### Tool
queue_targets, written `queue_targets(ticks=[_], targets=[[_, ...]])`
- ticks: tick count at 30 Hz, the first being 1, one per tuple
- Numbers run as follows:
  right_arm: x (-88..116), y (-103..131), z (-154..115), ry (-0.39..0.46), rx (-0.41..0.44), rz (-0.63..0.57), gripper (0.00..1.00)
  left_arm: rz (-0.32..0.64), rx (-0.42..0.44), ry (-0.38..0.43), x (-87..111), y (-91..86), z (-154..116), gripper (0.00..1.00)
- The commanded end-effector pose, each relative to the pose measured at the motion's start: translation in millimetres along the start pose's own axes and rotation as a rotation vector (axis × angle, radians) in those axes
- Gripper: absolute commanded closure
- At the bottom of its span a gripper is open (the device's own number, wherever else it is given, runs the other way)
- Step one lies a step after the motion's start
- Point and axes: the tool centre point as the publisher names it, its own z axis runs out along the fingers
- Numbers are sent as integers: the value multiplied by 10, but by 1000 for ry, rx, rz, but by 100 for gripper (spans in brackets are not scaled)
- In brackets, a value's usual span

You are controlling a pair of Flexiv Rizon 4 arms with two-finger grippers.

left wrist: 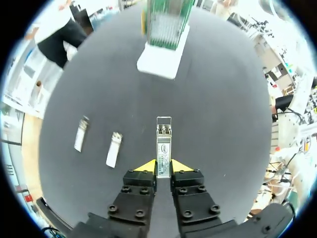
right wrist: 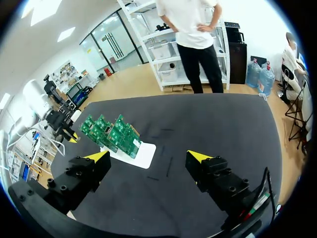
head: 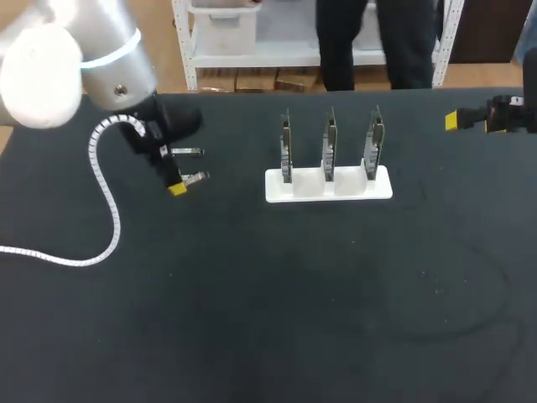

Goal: Pick up the optical module with the left hand, and insert it into the network port with the right hand.

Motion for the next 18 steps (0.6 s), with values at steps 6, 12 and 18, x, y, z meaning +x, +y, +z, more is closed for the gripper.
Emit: queue_targets(ticks=[6,12,18], targets=[[2,9,-17,1,3,1,0,129,-92,-363,-301,-134,-467,100],[2,9,-17,1,3,1,0,224,-74,-569,-533,-99,-701,100],[2,9,-17,1,3,1,0,285,-89,-576,-623,-84,-836,100]])
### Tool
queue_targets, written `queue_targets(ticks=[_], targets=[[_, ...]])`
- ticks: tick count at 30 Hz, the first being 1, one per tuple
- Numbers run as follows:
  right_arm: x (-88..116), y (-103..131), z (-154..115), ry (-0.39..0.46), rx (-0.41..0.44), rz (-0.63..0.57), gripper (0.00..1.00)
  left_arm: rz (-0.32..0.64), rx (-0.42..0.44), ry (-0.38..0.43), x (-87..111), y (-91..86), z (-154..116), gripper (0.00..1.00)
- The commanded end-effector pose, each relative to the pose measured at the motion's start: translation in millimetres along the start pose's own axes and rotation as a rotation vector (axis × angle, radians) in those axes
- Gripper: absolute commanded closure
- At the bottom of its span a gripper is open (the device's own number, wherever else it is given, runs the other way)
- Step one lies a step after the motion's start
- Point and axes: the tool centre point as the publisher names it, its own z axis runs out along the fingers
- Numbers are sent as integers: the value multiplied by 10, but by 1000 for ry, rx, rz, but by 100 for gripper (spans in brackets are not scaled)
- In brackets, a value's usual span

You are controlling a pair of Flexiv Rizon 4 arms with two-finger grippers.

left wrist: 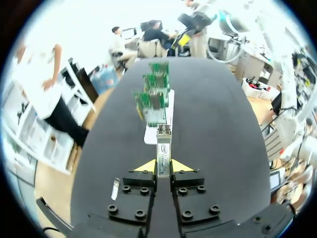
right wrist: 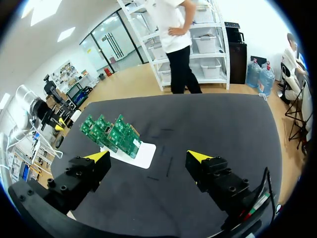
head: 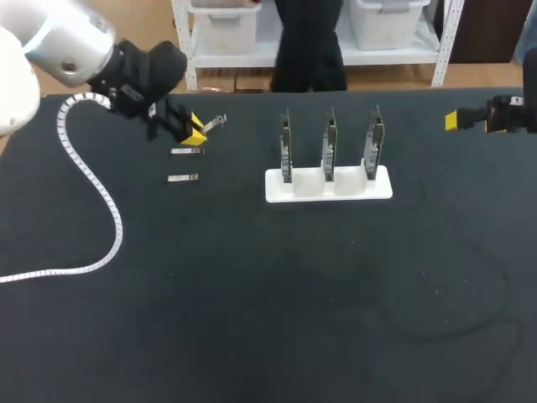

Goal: Pick up the optical module with the left hand, and insert it into the network port with the right hand.

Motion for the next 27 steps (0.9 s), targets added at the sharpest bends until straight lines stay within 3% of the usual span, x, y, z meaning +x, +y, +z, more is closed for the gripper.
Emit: queue_targets(ticks=[1,22,27], targets=[[2,8,-17,1,3,1,0,11,-6,-152,37,-18,-54,100],[2,8,-17,1,3,1,0,11,-6,-152,37,-18,-54,100],[2,8,-17,1,3,1,0,108,-82,-298,-304,63,-20,100]])
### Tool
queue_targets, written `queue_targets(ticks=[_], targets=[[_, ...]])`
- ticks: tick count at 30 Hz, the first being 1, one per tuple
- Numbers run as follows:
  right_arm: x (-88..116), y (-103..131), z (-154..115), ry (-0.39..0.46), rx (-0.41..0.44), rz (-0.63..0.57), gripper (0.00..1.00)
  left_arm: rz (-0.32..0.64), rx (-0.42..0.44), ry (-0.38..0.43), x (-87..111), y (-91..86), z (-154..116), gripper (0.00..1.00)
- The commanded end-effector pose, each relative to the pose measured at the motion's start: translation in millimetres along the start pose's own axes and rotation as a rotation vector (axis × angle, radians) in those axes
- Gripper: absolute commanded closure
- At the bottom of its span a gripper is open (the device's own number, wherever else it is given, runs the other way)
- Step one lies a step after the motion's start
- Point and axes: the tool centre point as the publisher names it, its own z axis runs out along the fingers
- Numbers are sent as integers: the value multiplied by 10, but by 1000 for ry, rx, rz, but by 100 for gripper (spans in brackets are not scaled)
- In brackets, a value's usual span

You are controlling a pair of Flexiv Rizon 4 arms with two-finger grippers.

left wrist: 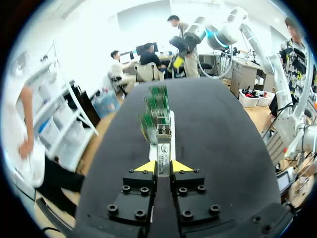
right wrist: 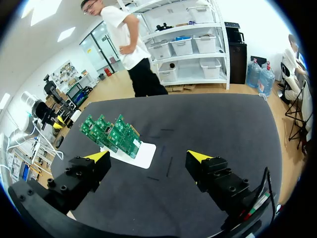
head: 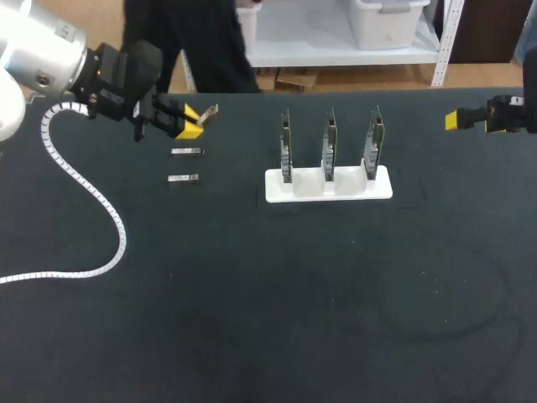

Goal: Pick up the optical module with the left hand, and insert it into the network port with the right hand.

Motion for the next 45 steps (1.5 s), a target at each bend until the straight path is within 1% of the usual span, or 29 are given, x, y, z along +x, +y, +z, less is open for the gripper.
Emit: queue_targets(ticks=[1,3,7,9,12,14,15,17,18,21,24,27,29,31,34,45], targets=[[2,8,-17,1,3,1,0,77,-64,-134,-213,40,107,100],[2,8,-17,1,3,1,0,111,-93,-197,-386,109,134,100],[2,8,-17,1,3,1,0,164,-108,-280,-757,201,274,100],[2,8,-17,1,3,1,0,188,-116,-337,-888,221,334,100],[2,8,-17,1,3,1,0,193,-108,-392,-1047,225,409,100],[2,8,-17,1,3,1,0,187,-94,-416,-1135,199,461,100],[2,8,-17,1,3,1,0,179,-74,-409,-1172,179,490,100],[2,8,-17,1,3,1,0,147,-46,-410,-1208,126,532,100],[2,8,-17,1,3,1,0,128,-25,-397,-1222,90,549,100],[2,8,-17,1,3,1,0,80,-2,-399,-1232,-26,562,100],[2,8,-17,1,3,1,0,42,-10,-426,-1227,-105,550,100],[2,8,-17,1,3,1,0,35,-37,-483,-1221,-105,557,100],[2,8,-17,1,3,1,0,40,-62,-537,-1244,-75,579,100],[2,8,-17,1,3,1,0,52,-70,-582,-1286,-49,620,100],[2,8,-17,1,3,1,0,83,-71,-594,-1330,-9,681,100],[2,8,-17,1,3,1,0,83,-71,-594,-1330,-9,681,100]])
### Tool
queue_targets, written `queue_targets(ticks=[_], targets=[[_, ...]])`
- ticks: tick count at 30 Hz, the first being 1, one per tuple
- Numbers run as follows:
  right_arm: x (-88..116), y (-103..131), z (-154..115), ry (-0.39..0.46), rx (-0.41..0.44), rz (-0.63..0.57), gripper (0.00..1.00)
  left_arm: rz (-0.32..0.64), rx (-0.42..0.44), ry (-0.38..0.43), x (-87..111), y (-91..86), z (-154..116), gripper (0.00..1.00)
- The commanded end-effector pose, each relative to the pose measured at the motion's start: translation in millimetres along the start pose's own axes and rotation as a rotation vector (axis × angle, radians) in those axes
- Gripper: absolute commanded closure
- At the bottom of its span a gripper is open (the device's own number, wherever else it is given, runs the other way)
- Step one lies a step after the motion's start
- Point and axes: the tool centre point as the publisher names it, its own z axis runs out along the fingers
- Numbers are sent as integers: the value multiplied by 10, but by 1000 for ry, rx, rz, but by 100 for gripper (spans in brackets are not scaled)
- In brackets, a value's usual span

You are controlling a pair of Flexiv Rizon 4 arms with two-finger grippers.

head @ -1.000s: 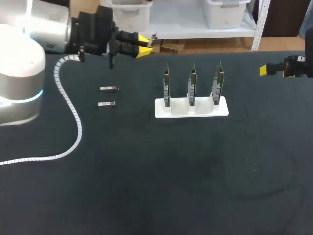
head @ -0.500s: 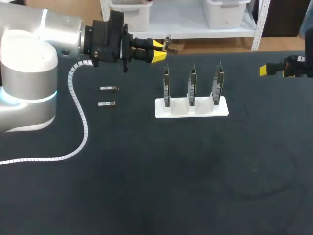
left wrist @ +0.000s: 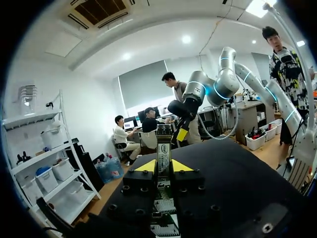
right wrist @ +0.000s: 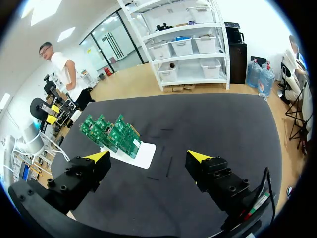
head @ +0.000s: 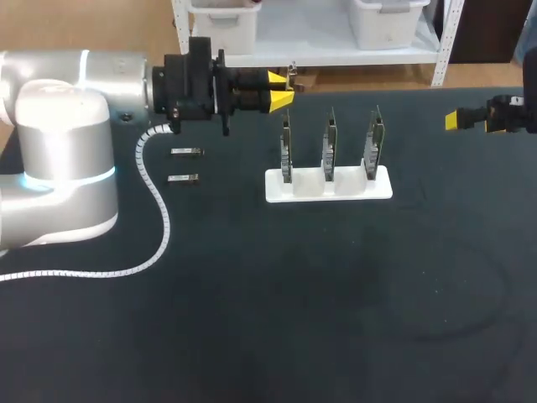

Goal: Pick up the optical module with the left hand, and insert it into the network port with the right hand.

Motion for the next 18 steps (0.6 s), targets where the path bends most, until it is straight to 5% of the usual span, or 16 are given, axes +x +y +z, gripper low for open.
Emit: queue_targets(ticks=[1,8,14,18], targets=[[2,9,-17,1,3,1,0,2,-7,-1,1,-15,-2,100],[2,9,-17,1,3,1,0,2,-7,-1,1,-15,-2,100],[2,9,-17,1,3,1,0,-87,-24,-97,21,-190,117,100],[2,9,-17,1,3,1,0,-120,-34,-77,-5,-282,65,100]])
